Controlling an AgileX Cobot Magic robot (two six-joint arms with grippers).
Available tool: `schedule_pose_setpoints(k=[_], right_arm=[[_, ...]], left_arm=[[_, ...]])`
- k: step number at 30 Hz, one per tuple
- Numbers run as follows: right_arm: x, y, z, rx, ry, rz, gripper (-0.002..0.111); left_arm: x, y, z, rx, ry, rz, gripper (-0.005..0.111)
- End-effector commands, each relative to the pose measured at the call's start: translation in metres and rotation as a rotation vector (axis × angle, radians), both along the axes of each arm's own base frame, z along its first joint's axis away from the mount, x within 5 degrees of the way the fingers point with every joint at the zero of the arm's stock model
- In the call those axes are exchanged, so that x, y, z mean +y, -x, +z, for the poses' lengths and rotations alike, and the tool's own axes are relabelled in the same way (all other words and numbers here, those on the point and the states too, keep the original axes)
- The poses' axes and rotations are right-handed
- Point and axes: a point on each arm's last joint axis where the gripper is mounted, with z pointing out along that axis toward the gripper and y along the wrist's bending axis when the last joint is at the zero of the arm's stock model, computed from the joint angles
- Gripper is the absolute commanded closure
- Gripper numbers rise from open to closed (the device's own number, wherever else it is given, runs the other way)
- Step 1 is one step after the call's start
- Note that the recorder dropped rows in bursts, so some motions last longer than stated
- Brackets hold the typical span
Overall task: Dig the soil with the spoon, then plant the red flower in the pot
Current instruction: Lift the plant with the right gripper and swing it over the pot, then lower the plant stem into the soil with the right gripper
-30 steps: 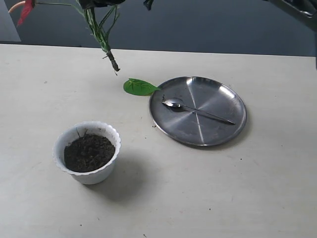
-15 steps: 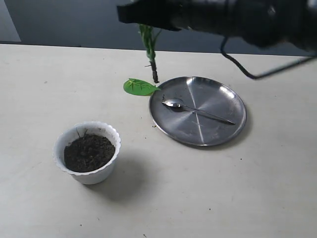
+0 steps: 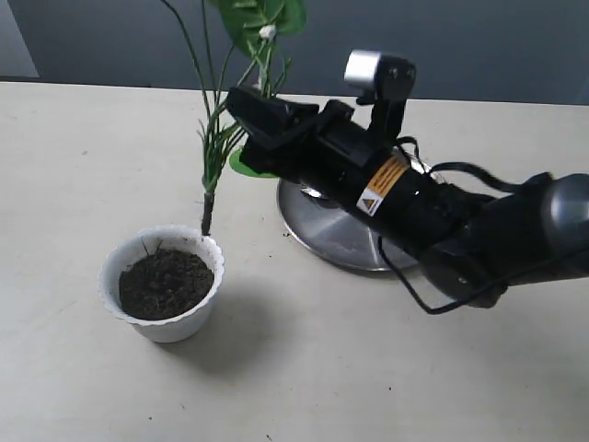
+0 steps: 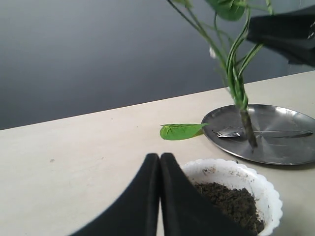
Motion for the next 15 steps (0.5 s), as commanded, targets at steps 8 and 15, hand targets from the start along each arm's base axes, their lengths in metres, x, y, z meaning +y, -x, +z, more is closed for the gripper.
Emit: schedule_pose_setpoints(k=[8,15], right_arm=[[0.043,-0.011,-0.019,-0.118,0.052,0.267,0.109],[0.045,-0.008,-0.023,-0.264,0.156,0.278,0.109]], left_arm=[[0.000,0.000,0.001,-0.013,0.009,-0.004,0.106],[0.000,0.000,0.001,-0.013,0.009,-0.004,0.106]])
